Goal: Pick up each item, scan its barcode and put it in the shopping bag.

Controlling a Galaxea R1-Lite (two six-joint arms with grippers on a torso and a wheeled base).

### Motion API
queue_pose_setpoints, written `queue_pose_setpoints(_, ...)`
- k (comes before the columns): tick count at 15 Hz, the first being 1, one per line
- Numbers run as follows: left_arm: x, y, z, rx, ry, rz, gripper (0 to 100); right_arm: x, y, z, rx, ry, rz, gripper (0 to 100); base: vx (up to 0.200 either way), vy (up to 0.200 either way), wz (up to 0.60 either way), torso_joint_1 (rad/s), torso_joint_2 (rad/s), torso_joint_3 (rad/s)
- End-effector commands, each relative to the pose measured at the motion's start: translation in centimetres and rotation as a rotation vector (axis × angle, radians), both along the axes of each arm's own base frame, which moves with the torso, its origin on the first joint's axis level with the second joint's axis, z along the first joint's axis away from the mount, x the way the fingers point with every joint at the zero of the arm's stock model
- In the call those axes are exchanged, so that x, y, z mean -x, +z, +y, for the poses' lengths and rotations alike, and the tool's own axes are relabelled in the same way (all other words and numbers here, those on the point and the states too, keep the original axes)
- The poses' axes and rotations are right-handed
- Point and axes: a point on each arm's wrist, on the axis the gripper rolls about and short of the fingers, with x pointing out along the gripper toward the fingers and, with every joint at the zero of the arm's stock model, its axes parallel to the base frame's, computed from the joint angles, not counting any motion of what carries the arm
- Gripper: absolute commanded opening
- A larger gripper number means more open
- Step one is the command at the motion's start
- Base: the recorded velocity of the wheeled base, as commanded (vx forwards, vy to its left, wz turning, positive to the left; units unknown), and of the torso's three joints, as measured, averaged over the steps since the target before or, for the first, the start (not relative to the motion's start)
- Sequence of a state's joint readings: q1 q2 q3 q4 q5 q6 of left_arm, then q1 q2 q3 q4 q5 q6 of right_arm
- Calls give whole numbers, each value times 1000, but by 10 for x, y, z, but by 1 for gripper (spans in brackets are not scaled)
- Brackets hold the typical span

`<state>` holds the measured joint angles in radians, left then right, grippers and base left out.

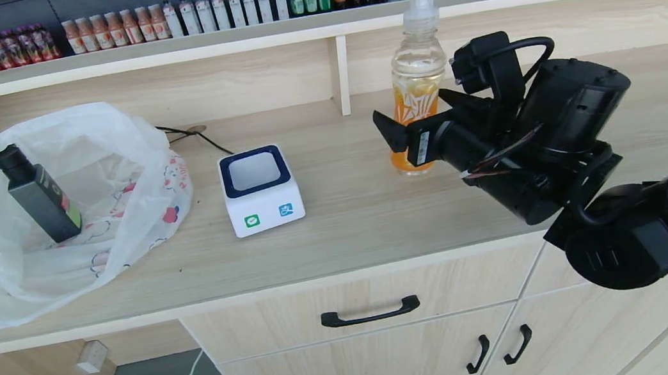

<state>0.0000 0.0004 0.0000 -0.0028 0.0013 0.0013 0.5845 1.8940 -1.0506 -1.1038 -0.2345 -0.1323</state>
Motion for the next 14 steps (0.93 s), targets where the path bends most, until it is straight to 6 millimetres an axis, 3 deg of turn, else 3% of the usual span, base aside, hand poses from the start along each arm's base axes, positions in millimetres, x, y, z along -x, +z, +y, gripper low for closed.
queue_pose_setpoints(1, 0, 0, 0, 0, 0, -2, 100, -13, -6, -1, 4, -20, 8, 100, 0, 0, 0, 0, 0, 0)
queue_pose_setpoints(14, 0, 0, 0, 0, 0, -1, 100, -47, -2, 9, -34, -43, -54, 100, 0, 0, 0, 0, 0, 0)
